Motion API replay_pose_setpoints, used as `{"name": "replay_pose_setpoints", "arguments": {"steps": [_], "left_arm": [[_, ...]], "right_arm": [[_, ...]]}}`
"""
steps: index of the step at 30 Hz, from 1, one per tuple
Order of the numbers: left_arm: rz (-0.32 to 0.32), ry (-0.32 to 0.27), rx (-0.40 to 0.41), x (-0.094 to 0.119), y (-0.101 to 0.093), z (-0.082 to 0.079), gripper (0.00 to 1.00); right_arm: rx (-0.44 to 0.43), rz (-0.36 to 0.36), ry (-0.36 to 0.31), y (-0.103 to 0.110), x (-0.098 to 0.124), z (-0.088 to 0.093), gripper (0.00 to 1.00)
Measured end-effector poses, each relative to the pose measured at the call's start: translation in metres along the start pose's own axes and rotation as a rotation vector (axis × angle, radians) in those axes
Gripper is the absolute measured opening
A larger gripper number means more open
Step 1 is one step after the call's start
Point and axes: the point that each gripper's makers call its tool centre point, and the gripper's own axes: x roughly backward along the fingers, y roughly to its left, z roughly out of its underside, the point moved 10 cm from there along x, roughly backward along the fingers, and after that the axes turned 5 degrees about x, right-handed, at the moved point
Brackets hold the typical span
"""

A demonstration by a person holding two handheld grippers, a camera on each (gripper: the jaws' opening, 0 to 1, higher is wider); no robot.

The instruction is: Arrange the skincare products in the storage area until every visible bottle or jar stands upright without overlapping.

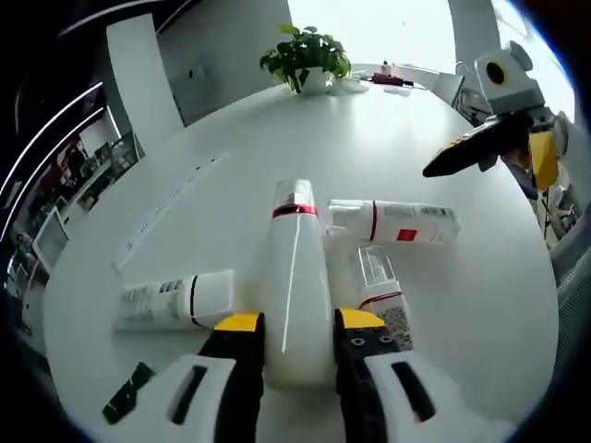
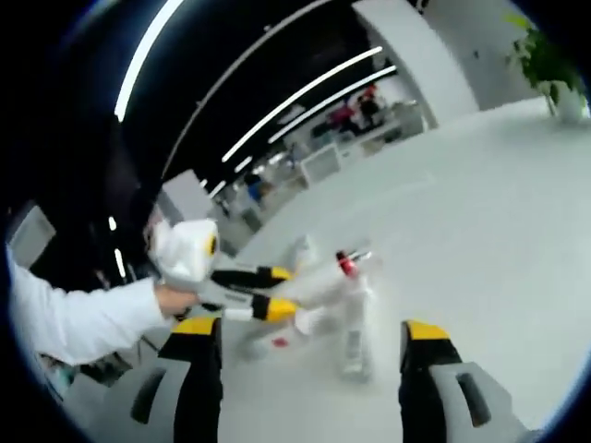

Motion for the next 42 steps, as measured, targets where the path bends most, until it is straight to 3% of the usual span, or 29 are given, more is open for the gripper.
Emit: {"name": "replay_pose_setpoints", "arguments": {"steps": [4, 7, 11, 21, 24, 32, 35, 37, 42], "left_arm": [[0.001, -0.017, 0.014, 0.003, -0.002, 0.002, 0.26], [0.026, -0.042, 0.068, 0.005, -0.006, 0.008, 0.26], [0.017, -0.038, 0.034, 0.008, -0.012, 0.009, 0.26], [0.028, -0.084, 0.09, 0.014, -0.022, 0.011, 0.26], [0.032, -0.097, 0.113, 0.016, -0.025, 0.013, 0.26], [0.078, -0.178, 0.269, 0.02, -0.023, 0.011, 0.25], [0.077, -0.191, 0.273, 0.022, -0.023, 0.009, 0.25], [0.078, -0.195, 0.269, 0.021, -0.024, 0.007, 0.25], [0.106, -0.221, 0.347, 0.021, -0.024, 0.006, 0.25]], "right_arm": [[-0.053, -0.005, -0.008, -0.004, -0.007, 0.002, 0.75], [-0.06, -0.005, -0.012, -0.007, -0.014, -0.002, 0.73], [-0.1, -0.015, -0.019, -0.017, -0.027, -0.011, 0.72], [-0.143, -0.034, 0.024, -0.029, -0.059, -0.021, 0.71], [-0.184, -0.036, 0.025, -0.032, -0.064, -0.02, 0.7], [-0.285, -0.043, 0.01, -0.033, -0.069, -0.02, 0.64], [-0.333, -0.039, -0.006, -0.036, -0.07, -0.02, 0.62], [-0.414, -0.04, -0.013, -0.037, -0.071, -0.021, 0.61], [-0.486, -0.045, -0.009, -0.038, -0.073, -0.02, 0.57]]}}
